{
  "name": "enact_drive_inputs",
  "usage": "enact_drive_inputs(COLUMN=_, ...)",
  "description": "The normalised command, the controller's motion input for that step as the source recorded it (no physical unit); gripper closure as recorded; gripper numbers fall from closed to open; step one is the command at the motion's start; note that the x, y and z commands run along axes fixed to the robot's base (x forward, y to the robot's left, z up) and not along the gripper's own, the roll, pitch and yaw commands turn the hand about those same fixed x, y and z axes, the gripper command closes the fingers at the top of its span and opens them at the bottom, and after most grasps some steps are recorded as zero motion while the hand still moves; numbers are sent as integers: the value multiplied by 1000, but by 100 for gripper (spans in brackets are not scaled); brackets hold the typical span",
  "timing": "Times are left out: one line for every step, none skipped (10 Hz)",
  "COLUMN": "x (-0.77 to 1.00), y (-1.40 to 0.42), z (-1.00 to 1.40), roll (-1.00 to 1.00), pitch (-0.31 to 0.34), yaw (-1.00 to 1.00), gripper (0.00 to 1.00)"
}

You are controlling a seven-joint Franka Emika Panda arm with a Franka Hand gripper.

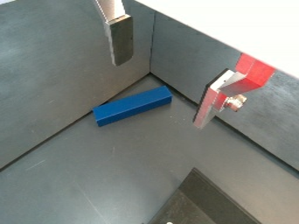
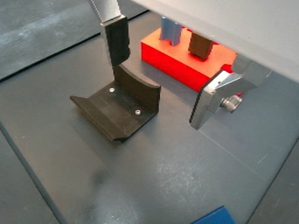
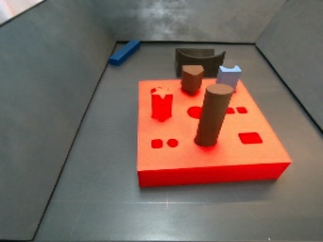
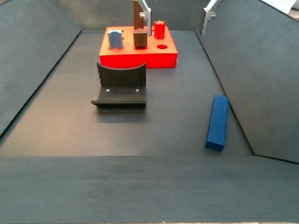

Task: Pick up the rectangle object. Move up. Place the rectangle object on the fixture. Regrasp the rectangle object. Move to above the board. Insert the rectangle object.
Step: Pick up the rectangle object.

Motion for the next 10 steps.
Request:
enact_drive_inputs(x=-171, y=203, z=-317, roll=0, pitch=0, yaw=-729, gripper=0)
enact_drive_inputs(x=-186, y=171, z=-443, roll=0, pitch=29, yaw=-777, gripper=0)
enact_drive_inputs(x=-209, y=229, z=-603, roll=0, pitch=37, yaw=-737, gripper=0)
enact_drive_inputs(x=-249, y=374, z=-760, roll=-1, pitch=31, yaw=-606, gripper=0)
enact_drive_inputs(x=-229, y=483, z=-889, roll=-3, pitch=0, yaw=-503, gripper=0)
enact_drive_inputs(x=-226, y=540, z=-994, roll=-30, pitch=0, yaw=-411, gripper=0)
enact_drive_inputs(x=-203, y=531, z=-1000, roll=-53, pitch=-3, yaw=-394, gripper=0)
enact_drive_inputs(x=-129, y=497, z=-874, roll=-104, pitch=-54, yaw=-314, gripper=0)
enact_drive_inputs(x=-14, y=423, z=-609, roll=-236, pitch=-139, yaw=-180, gripper=0)
enact_drive_inputs(x=-17, y=386, z=-391, roll=-377, pitch=-201, yaw=-9, gripper=0)
